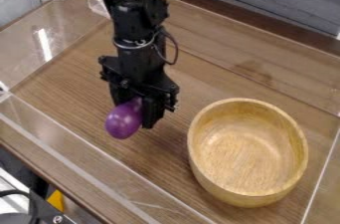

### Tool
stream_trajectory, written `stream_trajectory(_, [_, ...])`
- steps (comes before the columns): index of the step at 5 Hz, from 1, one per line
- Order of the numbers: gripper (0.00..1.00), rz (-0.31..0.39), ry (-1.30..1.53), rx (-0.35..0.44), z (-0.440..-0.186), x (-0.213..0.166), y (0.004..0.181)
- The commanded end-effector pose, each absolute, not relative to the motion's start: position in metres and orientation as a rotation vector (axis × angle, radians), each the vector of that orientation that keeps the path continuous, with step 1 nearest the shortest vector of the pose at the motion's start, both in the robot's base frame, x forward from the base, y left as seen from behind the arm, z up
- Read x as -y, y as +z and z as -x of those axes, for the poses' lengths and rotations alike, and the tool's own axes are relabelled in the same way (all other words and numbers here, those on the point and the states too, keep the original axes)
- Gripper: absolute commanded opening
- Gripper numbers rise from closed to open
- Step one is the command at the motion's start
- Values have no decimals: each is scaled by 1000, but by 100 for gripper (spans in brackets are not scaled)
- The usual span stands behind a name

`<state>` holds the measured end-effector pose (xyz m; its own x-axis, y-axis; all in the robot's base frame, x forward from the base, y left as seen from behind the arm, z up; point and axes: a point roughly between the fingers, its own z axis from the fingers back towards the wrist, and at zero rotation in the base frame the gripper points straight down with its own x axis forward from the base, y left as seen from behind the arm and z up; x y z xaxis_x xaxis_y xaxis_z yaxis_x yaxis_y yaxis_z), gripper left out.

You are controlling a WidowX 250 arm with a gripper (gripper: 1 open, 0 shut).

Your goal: Put the purple eggplant in the brown bowl

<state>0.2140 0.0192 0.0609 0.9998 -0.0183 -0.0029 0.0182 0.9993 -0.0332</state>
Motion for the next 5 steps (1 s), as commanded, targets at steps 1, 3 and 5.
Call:
stream_trajectory(1, [0,25,-26,64,-224,-14,80])
stream_trajectory(3, [0,28,-49,79,-223,4,92])
stream_trajectory(5, [0,29,-82,95,-219,25,102])
